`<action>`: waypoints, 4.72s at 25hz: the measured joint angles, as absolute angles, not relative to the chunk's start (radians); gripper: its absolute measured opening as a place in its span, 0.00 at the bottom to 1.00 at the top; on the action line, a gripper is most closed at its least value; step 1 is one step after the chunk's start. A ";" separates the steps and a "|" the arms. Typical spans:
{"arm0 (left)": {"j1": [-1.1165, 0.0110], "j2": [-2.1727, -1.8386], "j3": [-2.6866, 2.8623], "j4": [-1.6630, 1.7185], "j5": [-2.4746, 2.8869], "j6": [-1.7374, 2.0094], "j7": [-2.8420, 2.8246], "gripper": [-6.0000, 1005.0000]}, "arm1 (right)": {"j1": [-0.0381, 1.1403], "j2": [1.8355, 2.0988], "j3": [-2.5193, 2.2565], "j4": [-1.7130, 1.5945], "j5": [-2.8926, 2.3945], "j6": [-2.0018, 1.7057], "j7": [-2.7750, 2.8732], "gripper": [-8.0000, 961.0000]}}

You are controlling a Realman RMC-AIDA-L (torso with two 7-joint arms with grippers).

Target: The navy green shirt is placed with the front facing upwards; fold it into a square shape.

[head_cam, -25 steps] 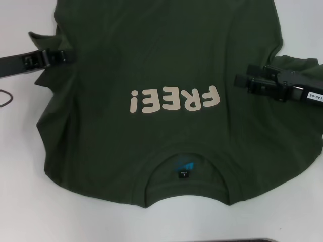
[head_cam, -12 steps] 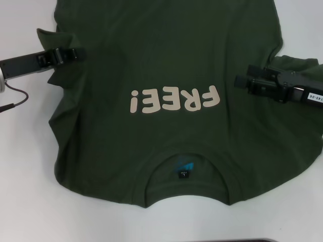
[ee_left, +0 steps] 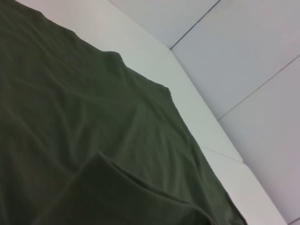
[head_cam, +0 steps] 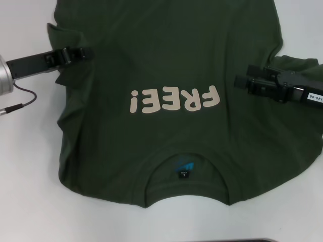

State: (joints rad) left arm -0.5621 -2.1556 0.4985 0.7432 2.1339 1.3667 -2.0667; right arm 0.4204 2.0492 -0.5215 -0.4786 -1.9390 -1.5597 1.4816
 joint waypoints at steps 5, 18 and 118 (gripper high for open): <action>-0.581 -2.155 0.499 0.696 2.125 1.363 -2.051 0.02 | 0.423 2.049 -0.521 -0.479 -1.939 -1.558 1.483 0.95; -0.583 -2.153 0.494 0.682 2.086 1.341 -2.024 0.50 | 0.423 2.049 -0.520 -0.479 -1.939 -1.557 1.488 0.95; -0.503 -2.161 0.731 0.718 2.218 1.495 -1.644 0.79 | 0.422 2.042 -0.494 -0.479 -1.939 -1.565 1.511 0.95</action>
